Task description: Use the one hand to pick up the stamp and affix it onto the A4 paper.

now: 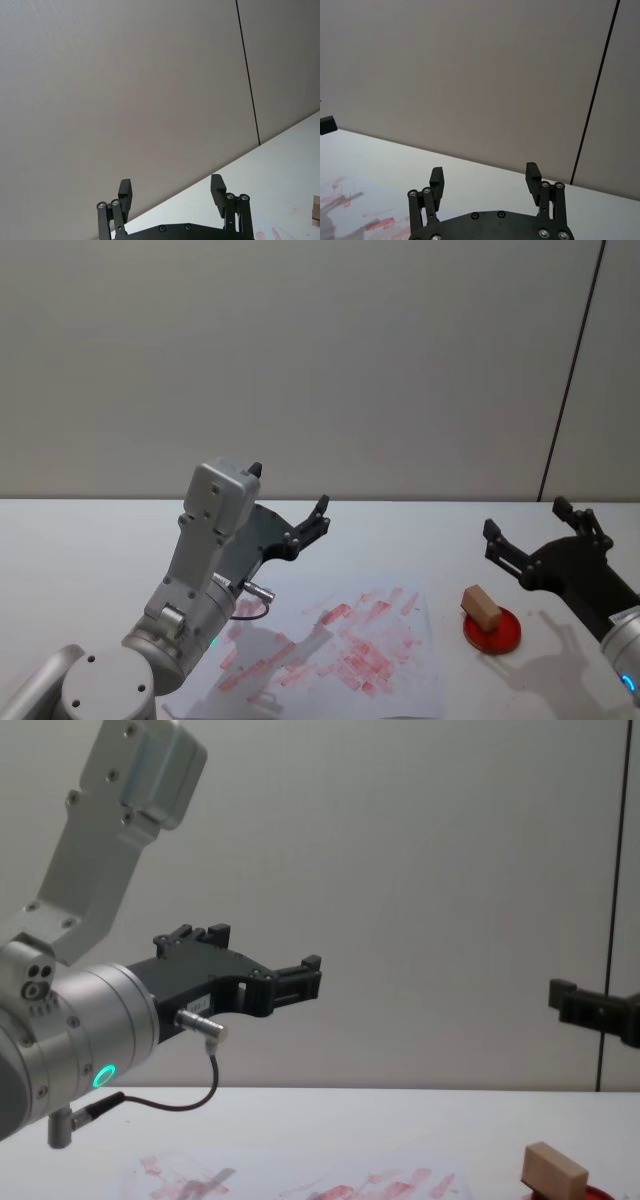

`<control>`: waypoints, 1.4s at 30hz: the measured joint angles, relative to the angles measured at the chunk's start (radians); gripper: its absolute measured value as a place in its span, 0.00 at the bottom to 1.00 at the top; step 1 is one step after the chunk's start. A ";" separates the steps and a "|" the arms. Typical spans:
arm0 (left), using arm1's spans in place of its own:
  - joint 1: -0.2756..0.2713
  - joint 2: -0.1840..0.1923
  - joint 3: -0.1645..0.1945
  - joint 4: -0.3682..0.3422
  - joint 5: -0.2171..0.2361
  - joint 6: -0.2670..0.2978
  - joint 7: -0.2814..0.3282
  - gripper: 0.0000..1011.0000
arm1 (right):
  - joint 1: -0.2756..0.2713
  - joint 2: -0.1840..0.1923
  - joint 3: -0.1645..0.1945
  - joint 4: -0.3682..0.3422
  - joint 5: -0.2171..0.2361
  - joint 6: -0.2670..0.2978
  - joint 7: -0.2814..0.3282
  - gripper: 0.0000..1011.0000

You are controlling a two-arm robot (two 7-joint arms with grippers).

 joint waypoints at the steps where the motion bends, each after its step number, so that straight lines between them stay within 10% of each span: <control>1: 0.000 0.000 0.000 0.000 0.000 0.000 0.000 0.99 | 0.000 0.001 0.001 0.002 0.000 0.001 0.003 0.99; 42: 0.000 0.000 0.000 0.000 0.000 0.000 0.000 0.99 | 0.144 -0.033 -0.027 0.317 -0.079 0.125 0.257 0.99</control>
